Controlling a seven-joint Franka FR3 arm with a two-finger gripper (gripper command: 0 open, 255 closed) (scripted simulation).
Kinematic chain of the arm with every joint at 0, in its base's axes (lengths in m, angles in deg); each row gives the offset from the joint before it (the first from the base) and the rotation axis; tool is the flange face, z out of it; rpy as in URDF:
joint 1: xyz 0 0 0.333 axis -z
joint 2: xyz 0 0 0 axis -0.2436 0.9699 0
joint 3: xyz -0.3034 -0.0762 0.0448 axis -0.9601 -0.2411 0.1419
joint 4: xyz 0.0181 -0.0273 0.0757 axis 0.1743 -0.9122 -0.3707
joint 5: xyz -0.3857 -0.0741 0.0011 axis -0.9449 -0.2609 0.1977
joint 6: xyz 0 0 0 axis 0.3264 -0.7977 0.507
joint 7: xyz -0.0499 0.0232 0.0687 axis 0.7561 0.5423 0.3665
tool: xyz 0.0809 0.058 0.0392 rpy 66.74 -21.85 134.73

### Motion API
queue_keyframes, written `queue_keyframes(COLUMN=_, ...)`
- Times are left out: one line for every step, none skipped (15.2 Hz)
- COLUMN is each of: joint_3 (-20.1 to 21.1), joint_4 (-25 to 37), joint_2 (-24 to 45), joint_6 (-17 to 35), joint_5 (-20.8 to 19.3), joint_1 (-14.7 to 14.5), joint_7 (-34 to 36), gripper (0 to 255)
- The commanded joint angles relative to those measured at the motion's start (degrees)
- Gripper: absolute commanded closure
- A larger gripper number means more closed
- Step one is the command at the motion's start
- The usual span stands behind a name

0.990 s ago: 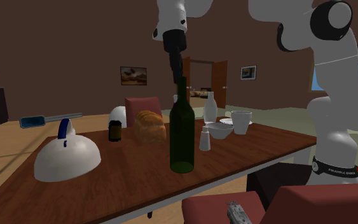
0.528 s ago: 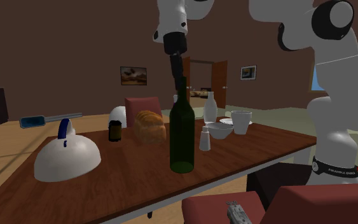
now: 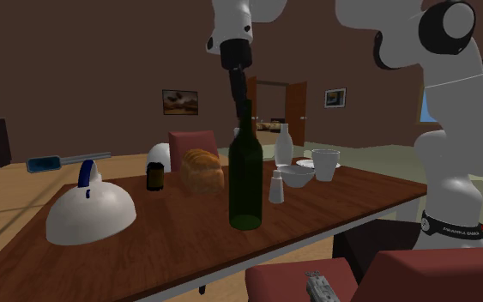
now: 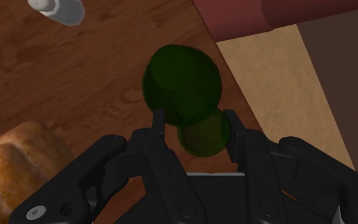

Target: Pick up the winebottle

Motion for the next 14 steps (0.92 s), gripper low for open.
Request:
queue_keyframes(joint_3=0.0, joint_4=2.8, joint_2=0.8, joint_6=-2.0, joint_5=-0.1, joint_1=-0.1, joint_7=0.1, gripper=255)
queue_keyframes(joint_3=0.0, joint_4=4.1, joint_2=1.2, joint_6=-2.9, joint_5=-0.1, joint_1=-0.1, joint_7=0.2, gripper=255)
queue_keyframes(joint_3=0.0, joint_4=5.5, joint_2=1.6, joint_6=-3.9, joint_5=-0.2, joint_1=-0.2, joint_7=0.2, gripper=255)
queue_keyframes(joint_3=0.1, joint_4=7.0, joint_2=2.0, joint_6=-4.9, joint_5=-0.2, joint_1=-0.2, joint_7=0.3, gripper=255)
queue_keyframes(joint_3=0.1, joint_4=8.5, joint_2=2.5, joint_6=-6.0, joint_5=-0.3, joint_1=-0.3, joint_7=0.4, gripper=255)
queue_keyframes(joint_3=0.1, joint_4=10.1, joint_2=3.1, joint_6=-7.1, joint_5=-0.3, joint_1=-0.4, joint_7=0.4, gripper=255)
queue_keyframes(joint_3=0.1, joint_4=11.8, joint_2=3.6, joint_6=-8.2, joint_5=-0.4, joint_1=-0.5, joint_7=0.5, gripper=255)
queue_keyframes(joint_3=0.1, joint_4=13.6, joint_2=4.3, joint_6=-9.3, joint_5=-0.5, joint_1=-0.5, joint_7=0.6, gripper=255)
queue_keyframes(joint_3=0.1, joint_4=15.5, joint_2=5.0, joint_6=-10.5, joint_5=-0.6, joint_1=-0.6, joint_7=0.7, gripper=255)
queue_keyframes(joint_3=0.1, joint_4=17.6, joint_2=5.8, joint_6=-11.8, joint_5=-0.7, joint_1=-0.8, joint_7=0.8, gripper=255)
queue_keyframes(joint_3=0.2, joint_4=19.8, joint_2=6.7, joint_6=-13.1, joint_5=-0.8, joint_1=-0.9, joint_7=0.8, gripper=255)
queue_keyframes(joint_3=0.2, joint_4=22.2, joint_2=7.7, joint_6=-14.6, joint_5=-0.9, joint_1=-1.0, joint_7=0.9, gripper=255)
queue_keyframes(joint_3=0.2, joint_4=22.6, joint_2=7.8, joint_6=-14.8, joint_5=-0.9, joint_1=-1.1, joint_7=1.0, gripper=255)
queue_keyframes(joint_3=0.2, joint_4=22.6, joint_2=7.8, joint_6=-14.8, joint_5=-0.9, joint_1=-1.1, joint_7=1.0, gripper=255)
